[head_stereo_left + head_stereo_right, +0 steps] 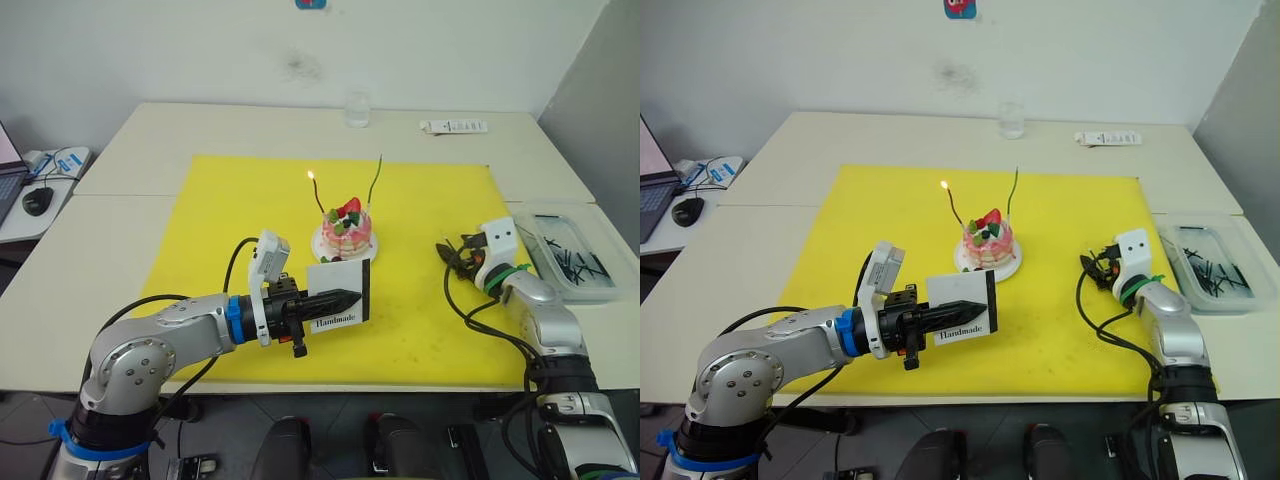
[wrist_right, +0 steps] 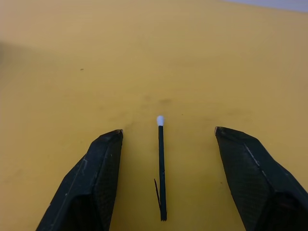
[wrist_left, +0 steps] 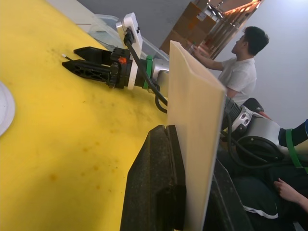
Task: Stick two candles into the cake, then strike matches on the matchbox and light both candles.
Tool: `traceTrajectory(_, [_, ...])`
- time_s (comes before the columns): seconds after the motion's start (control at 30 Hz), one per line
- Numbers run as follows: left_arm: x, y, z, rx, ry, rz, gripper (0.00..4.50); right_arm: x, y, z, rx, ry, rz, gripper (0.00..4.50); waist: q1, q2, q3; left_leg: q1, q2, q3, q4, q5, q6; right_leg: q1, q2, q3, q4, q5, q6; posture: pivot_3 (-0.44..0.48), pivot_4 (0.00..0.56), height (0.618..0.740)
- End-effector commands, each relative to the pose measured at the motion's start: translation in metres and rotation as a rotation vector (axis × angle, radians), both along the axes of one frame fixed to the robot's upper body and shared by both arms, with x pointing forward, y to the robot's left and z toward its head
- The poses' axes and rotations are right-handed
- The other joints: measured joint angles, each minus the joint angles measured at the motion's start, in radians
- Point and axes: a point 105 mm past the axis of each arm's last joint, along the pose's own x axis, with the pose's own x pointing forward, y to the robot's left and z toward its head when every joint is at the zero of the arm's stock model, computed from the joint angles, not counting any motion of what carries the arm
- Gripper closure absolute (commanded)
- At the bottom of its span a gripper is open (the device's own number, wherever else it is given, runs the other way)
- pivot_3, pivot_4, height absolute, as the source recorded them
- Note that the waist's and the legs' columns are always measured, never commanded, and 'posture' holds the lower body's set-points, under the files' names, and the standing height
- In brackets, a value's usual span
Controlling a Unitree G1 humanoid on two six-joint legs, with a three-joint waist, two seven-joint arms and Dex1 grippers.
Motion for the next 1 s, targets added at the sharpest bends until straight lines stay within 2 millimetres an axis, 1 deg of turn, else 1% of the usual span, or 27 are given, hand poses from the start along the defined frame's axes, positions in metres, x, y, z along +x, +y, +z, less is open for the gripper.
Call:
traceTrajectory(0.03, [-0.005, -0.001, 0.010, -0.011, -0.045, -0.016, 4.50, 0.002, -0.003, -0.003, -0.024, 0.018, -0.035, 1.32, 0.000, 0.000, 0.000, 0.000, 0.000, 0.000, 0.000, 0.000, 0.000, 0.000, 0.000, 0.000, 0.000, 0.000, 0.000, 0.000, 0.150, 0.740])
traceTrajectory(0.13, [-0.005, 0.000, 0.010, -0.009, -0.043, -0.016, 4.50, 0.000, -0.004, -0.005, -0.016, 0.029, -0.038, 1.92, 0.000, 0.000, 0.000, 0.001, 0.000, -0.001, 0.001, 0.000, 0.000, 0.002, 0.000, -0.001, 0.000, -0.002, -0.004, 0.000, 0.150, 0.740])
traceTrajectory(0.33, [-0.005, -0.001, 0.009, -0.009, -0.042, -0.016, 4.50, -0.006, -0.004, -0.012, 0.000, 0.061, -0.038, 4.03, 0.001, 0.000, 0.000, 0.001, -0.001, -0.001, 0.001, 0.000, 0.000, 0.003, -0.001, -0.001, -0.001, -0.002, -0.004, 0.000, 0.150, 0.740])
traceTrajectory(0.37, [-0.005, -0.001, 0.009, -0.009, -0.042, -0.016, 4.50, -0.007, -0.004, -0.013, -0.007, 0.063, -0.037, 4.33, 0.001, 0.000, 0.000, 0.001, -0.001, -0.001, 0.001, 0.000, 0.000, 0.003, -0.001, -0.001, -0.001, -0.002, -0.004, 0.000, 0.150, 0.740])
traceTrajectory(0.4, [-0.005, 0.000, 0.009, -0.009, -0.041, -0.015, 4.50, -0.008, -0.004, -0.014, 0.000, 0.067, -0.042, 4.47, 0.002, 0.000, 0.000, 0.001, -0.001, -0.001, 0.000, 0.000, 0.000, 0.003, -0.001, -0.001, -0.001, -0.002, -0.004, 0.000, 0.150, 0.740])
traceTrajectory(0.53, [-0.005, 0.000, 0.008, -0.009, -0.039, -0.016, 4.50, -0.008, -0.006, -0.012, 0.004, 0.059, -0.052, 4.47, 0.004, 0.000, 0.000, 0.001, 0.000, -0.002, 0.000, 0.000, 0.000, 0.003, -0.001, -0.002, -0.002, -0.002, -0.004, 0.000, 0.150, 0.740])
traceTrajectory(0.63, [-0.006, -0.002, 0.008, -0.013, -0.037, -0.018, 4.50, -0.007, -0.005, -0.002, 0.024, 0.024, -0.048, 4.47, 0.004, 0.000, 0.000, 0.001, 0.000, -0.002, 0.000, 0.000, 0.000, 0.003, -0.001, -0.002, -0.002, -0.002, -0.004, 0.000, 0.150, 0.740])
traceTrajectory(0.7, [-0.006, -0.002, 0.008, -0.014, -0.037, -0.017, 4.50, -0.008, -0.001, 0.009, 0.009, -0.011, -0.010, 4.47, 0.004, 0.000, 0.000, 0.001, -0.001, -0.002, 0.000, 0.000, 0.000, 0.003, -0.001, -0.002, -0.002, -0.002, -0.004, 0.000, 0.150, 0.740])
traceTrajectory(0.73, [-0.005, 0.000, 0.008, -0.012, -0.036, -0.013, 4.50, -0.011, 0.006, 0.023, -0.021, -0.047, 0.058, 4.47, 0.004, 0.000, 0.000, 0.001, -0.001, -0.002, 0.000, 0.000, 0.000, 0.003, -0.001, -0.002, -0.002, -0.002, -0.004, 0.000, 0.150, 0.740])
traceTrajectory(0.8, [-0.002, 0.003, 0.008, -0.009, -0.035, 0.001, 4.50, -0.016, 0.019, 0.042, -0.086, -0.097, 0.170, 4.47, 0.003, 0.001, 0.000, 0.000, -0.001, -0.001, 0.000, 0.000, 0.000, 0.002, -0.001, -0.001, -0.002, -0.002, -0.004, 0.000, 0.150, 0.740])
traceTrajectory(0.9, [0.011, 0.009, 0.013, -0.047, -0.021, 0.068, 4.50, -0.031, 0.041, 0.075, -0.153, -0.167, 0.349, 4.47, 0.003, 0.001, 0.001, 0.000, 0.000, -0.001, -0.001, 0.000, 0.000, 0.001, -0.001, -0.001, -0.002, -0.001, -0.003, 0.000, 0.150, 0.740])
traceTrajectory(0.93, [0.013, 0.010, 0.015, -0.060, -0.016, 0.080, 4.50, -0.035, 0.046, 0.081, -0.165, -0.179, 0.386, 4.47, 0.003, 0.001, 0.001, 0.000, 0.000, -0.001, -0.001, 0.000, 0.000, 0.001, -0.001, -0.002, -0.002, -0.001, -0.002, 0.000, 0.150, 0.740])
traceTrajectory(1.0, [0.016, 0.011, 0.017, -0.097, 0.016, 0.095, 4.50, -0.052, 0.061, 0.092, -0.210, -0.199, 0.494, 4.47, 0.004, 0.001, 0.001, 0.000, 0.001, -0.003, -0.001, 0.000, 0.000, 0.001, -0.001, -0.003, -0.002, -0.001, -0.002, 0.000, 0.150, 0.740])
